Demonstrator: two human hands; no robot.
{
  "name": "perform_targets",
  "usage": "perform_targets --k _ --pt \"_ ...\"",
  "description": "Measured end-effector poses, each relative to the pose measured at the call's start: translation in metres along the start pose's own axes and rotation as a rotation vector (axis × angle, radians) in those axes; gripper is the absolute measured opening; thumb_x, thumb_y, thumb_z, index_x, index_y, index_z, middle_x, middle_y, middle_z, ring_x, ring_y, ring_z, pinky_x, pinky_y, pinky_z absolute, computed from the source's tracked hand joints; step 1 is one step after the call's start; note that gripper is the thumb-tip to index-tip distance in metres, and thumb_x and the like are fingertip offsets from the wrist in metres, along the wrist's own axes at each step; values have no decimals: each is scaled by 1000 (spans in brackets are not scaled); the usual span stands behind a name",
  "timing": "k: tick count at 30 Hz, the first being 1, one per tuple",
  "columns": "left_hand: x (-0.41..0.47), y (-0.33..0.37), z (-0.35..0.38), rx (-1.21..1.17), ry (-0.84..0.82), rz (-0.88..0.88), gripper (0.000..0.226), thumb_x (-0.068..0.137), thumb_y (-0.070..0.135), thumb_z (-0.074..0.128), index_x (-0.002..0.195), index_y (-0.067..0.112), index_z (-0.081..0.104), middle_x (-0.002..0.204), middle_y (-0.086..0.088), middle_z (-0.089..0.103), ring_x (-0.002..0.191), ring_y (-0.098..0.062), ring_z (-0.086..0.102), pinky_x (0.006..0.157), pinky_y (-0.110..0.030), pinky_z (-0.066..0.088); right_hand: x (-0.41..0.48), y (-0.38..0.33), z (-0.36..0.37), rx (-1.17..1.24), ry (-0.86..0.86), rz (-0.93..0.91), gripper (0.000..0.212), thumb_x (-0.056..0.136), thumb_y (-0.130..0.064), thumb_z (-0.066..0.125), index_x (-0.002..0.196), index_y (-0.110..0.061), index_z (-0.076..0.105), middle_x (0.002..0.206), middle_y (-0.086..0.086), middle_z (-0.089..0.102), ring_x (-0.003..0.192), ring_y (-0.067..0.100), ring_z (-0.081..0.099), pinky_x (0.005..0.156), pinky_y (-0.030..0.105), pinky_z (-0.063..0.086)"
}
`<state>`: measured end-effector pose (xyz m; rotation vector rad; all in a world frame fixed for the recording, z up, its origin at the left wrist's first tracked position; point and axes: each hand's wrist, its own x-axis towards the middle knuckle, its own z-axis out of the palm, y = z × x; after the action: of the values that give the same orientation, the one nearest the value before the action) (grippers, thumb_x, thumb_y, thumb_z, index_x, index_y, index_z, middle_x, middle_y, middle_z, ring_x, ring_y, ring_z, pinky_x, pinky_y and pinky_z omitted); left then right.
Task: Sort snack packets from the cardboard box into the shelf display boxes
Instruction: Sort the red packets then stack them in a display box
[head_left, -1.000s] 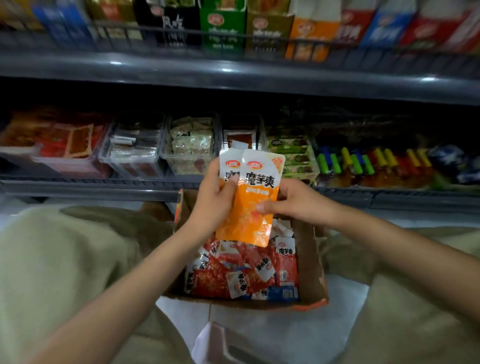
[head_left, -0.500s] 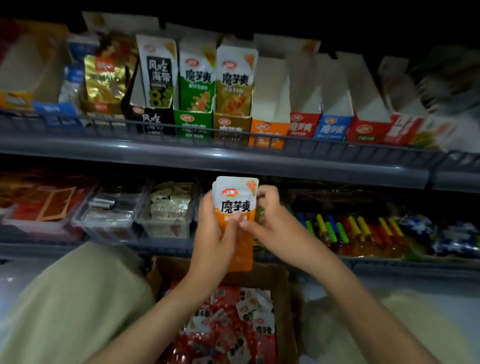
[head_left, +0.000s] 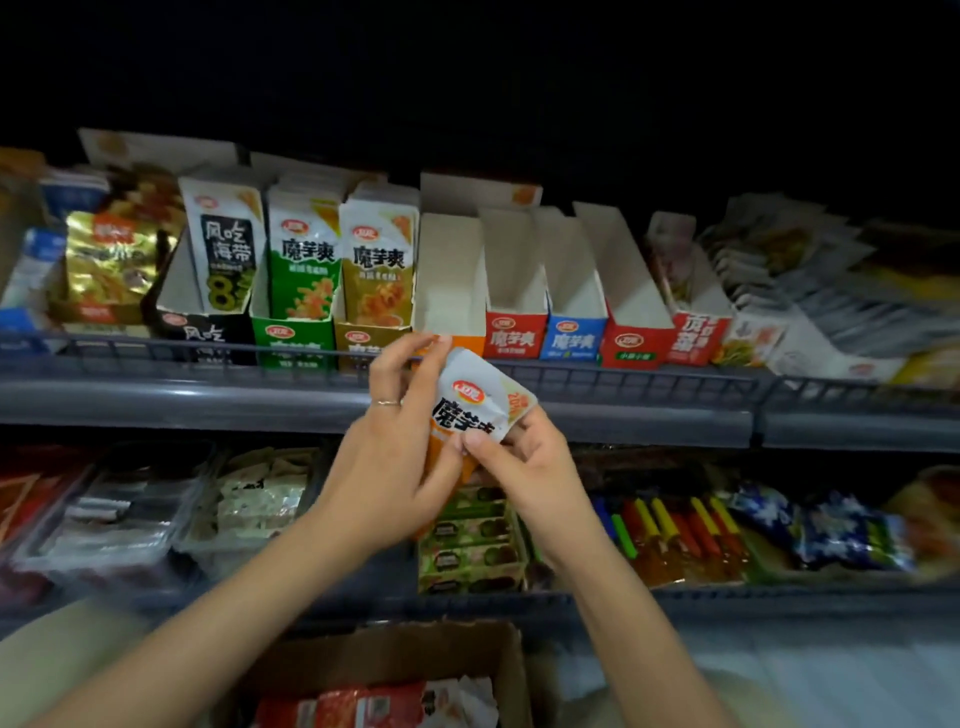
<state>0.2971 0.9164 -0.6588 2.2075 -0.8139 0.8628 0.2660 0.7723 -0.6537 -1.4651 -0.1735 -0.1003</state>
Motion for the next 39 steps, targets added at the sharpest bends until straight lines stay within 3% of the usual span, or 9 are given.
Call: perform_targets --k 3,7,9,15,19,24,32,37,39 --pt "7 -5 12 15 1 58 71 84 35 46 145 7 24 144 -5 19 94 -15 50 54 -37 55 4 0 -1 6 77 -80 35 86 7 58 106 -22 57 94 -9 72 91 4 67 74 20 54" --pt "16 -23 22 71 -38 183 74 90 41 44 149 7 13 147 -10 15 125 -22 36 104 -23 31 15 -10 -12 1 212 -132 32 86 -1 61 106 -27 57 104 -3 70 99 9 67 76 22 53" --pt "28 -36 19 146 -31 209 70 91 42 43 147 6 20 146 -13 20 130 -28 29 112 -29 18 29 -24 -19 28 284 -197 31 88 -3 60 106 -28 56 105 -4 70 99 7 67 75 20 54" --pt "53 -84 16 367 72 123 53 88 33 45 133 5 43 133 -13 41 127 -30 37 110 -47 19 91 -64 -19 42 350 -396 26 91 -7 57 103 -29 53 94 -17 69 93 -2 65 75 15 50" --pt "53 -110 21 499 80 199 39 91 29 42 120 7 58 132 -14 52 124 -27 44 110 -50 21 134 -75 -11 23 342 -459 26 92 -6 57 106 -27 52 106 -5 65 99 5 63 82 18 51" --pt "53 -114 26 505 162 253 44 89 28 46 130 12 45 136 -12 40 125 -27 42 109 -51 23 166 -76 -10 -244 248 -554 28 92 -6 58 102 -30 47 100 -13 60 91 -9 60 75 11 47" --pt "51 -117 33 535 127 320 28 88 19 47 115 16 51 132 -13 53 120 -27 48 104 -48 31 194 -60 -28 -510 155 -501 24 90 -13 62 102 -29 49 96 -20 58 83 -20 56 67 4 45" --pt "49 -112 37 534 143 242 27 87 20 47 114 17 49 127 -12 59 112 -27 52 103 -47 30 215 -31 -18 -793 241 -520 28 81 -19 69 108 -23 61 103 -5 66 98 11 62 84 37 54" --pt "48 -112 38 534 141 234 27 88 20 46 114 17 49 127 -12 58 110 -27 52 103 -47 30 217 -29 -16 -813 296 -476 44 80 -13 70 120 -22 54 115 -3 60 106 13 59 87 35 53"
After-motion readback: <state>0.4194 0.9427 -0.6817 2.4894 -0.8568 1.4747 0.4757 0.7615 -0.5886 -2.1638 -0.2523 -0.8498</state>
